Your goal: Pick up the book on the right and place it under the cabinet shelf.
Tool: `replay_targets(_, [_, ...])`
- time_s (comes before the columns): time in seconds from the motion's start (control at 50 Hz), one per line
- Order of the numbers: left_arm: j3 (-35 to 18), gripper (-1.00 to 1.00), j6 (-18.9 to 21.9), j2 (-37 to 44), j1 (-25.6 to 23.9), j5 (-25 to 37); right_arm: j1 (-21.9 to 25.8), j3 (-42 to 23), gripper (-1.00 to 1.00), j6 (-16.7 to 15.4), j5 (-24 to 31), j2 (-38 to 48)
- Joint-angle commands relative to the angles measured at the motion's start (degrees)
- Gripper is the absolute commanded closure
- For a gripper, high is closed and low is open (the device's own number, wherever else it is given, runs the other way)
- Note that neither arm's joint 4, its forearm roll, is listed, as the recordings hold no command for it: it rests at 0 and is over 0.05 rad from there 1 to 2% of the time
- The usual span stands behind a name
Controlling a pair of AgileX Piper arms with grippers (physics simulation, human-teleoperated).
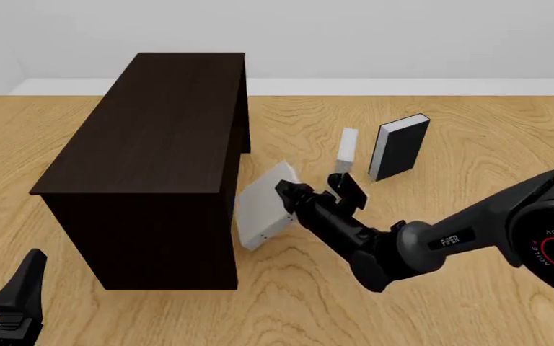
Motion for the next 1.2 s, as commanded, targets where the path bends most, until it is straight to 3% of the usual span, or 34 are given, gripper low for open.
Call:
replay_targets(0.02, [0.0,-1.00,0.0,0.0,0.0,0.0,0.2,-1.3,1.00,1.8,-1.0,1.2])
replay_targets(1.2, [0.0,-1.00,0.0,0.0,0.0,0.0,0.8,-3.4,1.00,4.4,-2.7,8.7])
